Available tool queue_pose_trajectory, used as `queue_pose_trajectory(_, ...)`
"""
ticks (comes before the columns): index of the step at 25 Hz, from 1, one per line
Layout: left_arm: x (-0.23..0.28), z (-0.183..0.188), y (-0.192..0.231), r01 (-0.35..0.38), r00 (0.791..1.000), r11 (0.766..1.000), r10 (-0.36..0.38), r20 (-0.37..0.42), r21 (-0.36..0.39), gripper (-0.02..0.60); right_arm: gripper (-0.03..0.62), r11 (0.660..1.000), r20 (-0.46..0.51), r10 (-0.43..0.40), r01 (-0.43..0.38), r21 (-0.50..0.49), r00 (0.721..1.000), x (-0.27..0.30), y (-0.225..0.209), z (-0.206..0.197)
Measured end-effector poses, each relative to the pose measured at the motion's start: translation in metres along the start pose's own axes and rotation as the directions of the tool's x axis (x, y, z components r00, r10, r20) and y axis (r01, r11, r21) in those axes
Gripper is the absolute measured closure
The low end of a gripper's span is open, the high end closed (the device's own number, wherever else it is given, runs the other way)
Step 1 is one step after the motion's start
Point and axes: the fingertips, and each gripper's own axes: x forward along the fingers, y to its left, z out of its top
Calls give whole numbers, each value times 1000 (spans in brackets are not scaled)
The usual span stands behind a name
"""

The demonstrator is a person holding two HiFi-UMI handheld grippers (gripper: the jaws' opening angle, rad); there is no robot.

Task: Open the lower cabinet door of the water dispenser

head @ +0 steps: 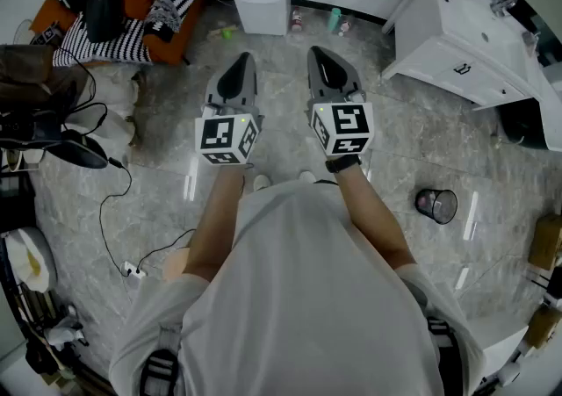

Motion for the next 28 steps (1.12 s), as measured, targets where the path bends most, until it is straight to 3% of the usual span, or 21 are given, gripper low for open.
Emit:
queue_pose_trajectory(5,-4,-7,-14,-8,1000,1000,8,-10,1,569,585,999,-14,-30,30,28,999,-14,-11,-9)
queue_pose_trajectory(11,14,-21,-53,-34,998,999,34,-56,1,569,585,988,-118,-101,114,107,988,-26,-72,-50)
queue_pose_trajectory(14,9,-30,-64,-51,995,997,56,-84,60,569,585,986,-125,-80,97,135,989,-23,-81,-62)
queue_pose_trajectory(17,4,-32,-60,-69,992,989,82,-96,132,569,585,985,-79,9,5,173,997,-5,-65,-60)
queue_pose_trajectory(21,3,-38,-33,-98,989,989,110,-102,115,569,585,986,-43,82,-75,150,996,13,-29,-55)
queue_pose_trajectory(28,33,-51,33,-37,994,997,45,-103,72,569,585,991,-80,86,-77,112,993,81,18,-64)
